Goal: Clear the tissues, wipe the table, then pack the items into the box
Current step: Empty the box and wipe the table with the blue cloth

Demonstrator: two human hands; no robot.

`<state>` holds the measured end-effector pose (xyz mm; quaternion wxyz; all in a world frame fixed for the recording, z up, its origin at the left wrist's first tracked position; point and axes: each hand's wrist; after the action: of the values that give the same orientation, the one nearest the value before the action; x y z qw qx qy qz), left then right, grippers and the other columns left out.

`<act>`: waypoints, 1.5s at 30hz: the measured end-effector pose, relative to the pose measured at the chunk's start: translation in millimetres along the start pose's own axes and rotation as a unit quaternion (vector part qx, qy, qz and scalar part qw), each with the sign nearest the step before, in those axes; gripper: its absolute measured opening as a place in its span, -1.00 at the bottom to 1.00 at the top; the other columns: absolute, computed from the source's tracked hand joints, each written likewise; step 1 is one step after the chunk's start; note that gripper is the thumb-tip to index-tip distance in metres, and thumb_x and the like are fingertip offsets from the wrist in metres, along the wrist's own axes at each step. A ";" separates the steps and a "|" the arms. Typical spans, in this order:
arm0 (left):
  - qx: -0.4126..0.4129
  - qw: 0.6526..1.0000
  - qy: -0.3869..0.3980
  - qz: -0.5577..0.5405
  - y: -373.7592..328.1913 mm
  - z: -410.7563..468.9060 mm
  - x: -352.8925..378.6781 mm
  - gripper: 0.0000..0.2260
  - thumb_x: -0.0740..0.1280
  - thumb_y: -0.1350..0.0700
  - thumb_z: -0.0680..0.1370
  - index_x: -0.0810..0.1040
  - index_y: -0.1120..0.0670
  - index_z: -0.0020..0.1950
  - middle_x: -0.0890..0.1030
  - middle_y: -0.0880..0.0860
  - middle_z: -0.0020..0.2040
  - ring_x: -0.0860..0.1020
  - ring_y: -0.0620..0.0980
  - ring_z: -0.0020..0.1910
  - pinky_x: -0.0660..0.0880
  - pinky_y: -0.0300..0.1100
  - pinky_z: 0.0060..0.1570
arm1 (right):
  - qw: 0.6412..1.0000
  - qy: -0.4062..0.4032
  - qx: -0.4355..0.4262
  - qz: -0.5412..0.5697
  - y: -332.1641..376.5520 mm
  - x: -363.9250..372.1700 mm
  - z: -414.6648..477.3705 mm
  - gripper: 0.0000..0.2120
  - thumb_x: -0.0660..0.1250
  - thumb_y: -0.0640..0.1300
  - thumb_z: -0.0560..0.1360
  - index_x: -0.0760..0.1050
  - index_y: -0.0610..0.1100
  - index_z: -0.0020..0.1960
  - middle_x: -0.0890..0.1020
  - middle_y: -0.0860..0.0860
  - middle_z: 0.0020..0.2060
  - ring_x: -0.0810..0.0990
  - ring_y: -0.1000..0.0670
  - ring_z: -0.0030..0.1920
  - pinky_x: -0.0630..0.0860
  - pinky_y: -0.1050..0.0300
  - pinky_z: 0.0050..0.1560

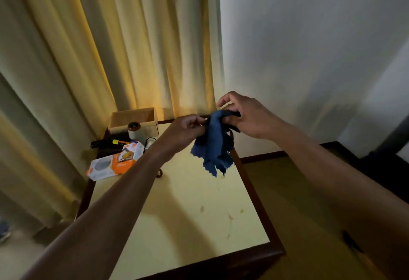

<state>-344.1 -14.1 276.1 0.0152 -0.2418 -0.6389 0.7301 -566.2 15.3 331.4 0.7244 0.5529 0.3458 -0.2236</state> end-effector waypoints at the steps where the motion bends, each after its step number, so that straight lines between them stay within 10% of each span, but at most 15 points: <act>1: 0.017 1.000 -0.006 0.014 -5.7 -6.6 -0.2 -0.85 0.37 0.20 0.62 0.68 -0.02 0.06 0.73 -0.05 0.00 0.64 -0.21 0.00 0.50 -0.28 0.06 | 1.000 -0.013 0.002 -0.010 7.1 -3.0 -9.5 -0.72 0.38 -0.18 0.61 0.44 0.04 0.27 0.70 0.10 0.16 0.62 0.36 -0.10 0.47 0.49 -0.19; 9: 0.119 0.985 -0.036 0.121 -85.7 -53.8 -5.6 -0.86 0.37 0.12 0.65 0.63 -0.13 0.02 0.55 -0.22 -0.43 0.47 -0.29 -0.39 0.34 -0.28 -0.29 | 0.990 -0.106 -0.024 -0.084 64.1 -41.7 -80.1 -0.88 0.46 -0.02 0.56 0.62 -0.01 0.07 0.66 0.13 -0.04 0.63 0.10 0.04 0.63 0.05 0.09; 18: 0.190 0.969 -0.021 0.153 -170.6 -91.6 -25.4 -0.87 0.27 0.10 0.68 0.55 -0.11 0.01 0.63 -0.01 -0.05 0.57 -0.05 -0.04 0.48 -0.07 -0.03 | 0.981 -0.185 -0.058 0.005 117.0 -94.9 -110.2 -0.92 0.41 -0.03 0.60 0.67 0.07 0.06 0.69 0.18 -0.12 0.65 0.21 -0.06 0.59 0.21 -0.05; 27: 0.227 0.940 -0.195 0.166 -189.6 -112.1 -10.0 -0.96 0.42 -0.01 0.61 0.59 -0.12 0.04 0.66 -0.13 -0.08 0.62 -0.20 -0.05 0.51 -0.23 -0.04 | 0.963 -0.212 -0.051 0.160 124.1 -103.7 -114.3 -0.82 0.44 0.08 0.56 0.51 0.05 0.08 0.74 0.01 -0.15 0.72 0.01 -0.18 0.66 0.01 -0.12; 31: 0.223 0.967 -0.089 0.085 -182.0 -129.0 25.1 -0.67 0.49 -0.25 0.47 0.55 -0.13 0.11 0.65 -0.11 -0.01 0.64 -0.10 0.04 0.61 -0.12 0.01 | 0.960 -0.186 -0.025 0.208 117.8 -92.0 -113.6 -0.72 0.45 0.13 0.53 0.50 -0.04 0.05 0.72 -0.07 -0.16 0.66 0.00 -0.25 0.59 0.06 -0.22; 37: 0.239 0.944 -0.201 0.103 -179.2 -119.9 63.4 -0.90 0.43 0.02 0.60 0.56 -0.11 0.09 0.65 -0.17 -0.05 0.63 -0.20 0.00 0.56 -0.35 -0.07 | 0.918 -0.088 -0.019 0.386 99.0 -100.6 -113.2 -0.71 0.46 -0.11 0.52 0.61 -0.21 0.19 0.71 -0.14 0.03 0.70 -0.05 -0.01 0.67 0.02 0.12; 45: 0.202 0.942 -0.266 0.046 -207.0 -84.7 37.2 -0.87 0.37 0.06 0.63 0.57 -0.09 -0.12 0.54 -0.10 -0.36 0.45 -0.13 -0.34 0.39 -0.17 -0.24 | 0.997 -0.019 -0.054 0.059 73.0 -147.1 -97.7 -0.57 0.54 -0.20 0.47 0.55 0.09 0.26 0.71 0.10 0.03 0.68 0.09 0.04 0.64 0.14 0.05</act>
<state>-404.8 114.5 452.7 -0.1400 -0.0599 -0.4475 0.8812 -636.6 121.2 474.0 0.7714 0.5283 0.3104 -0.1714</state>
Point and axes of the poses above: each hand's wrist, its own z-axis towards the middle knuckle, its own x-axis out of the palm, y = z × x
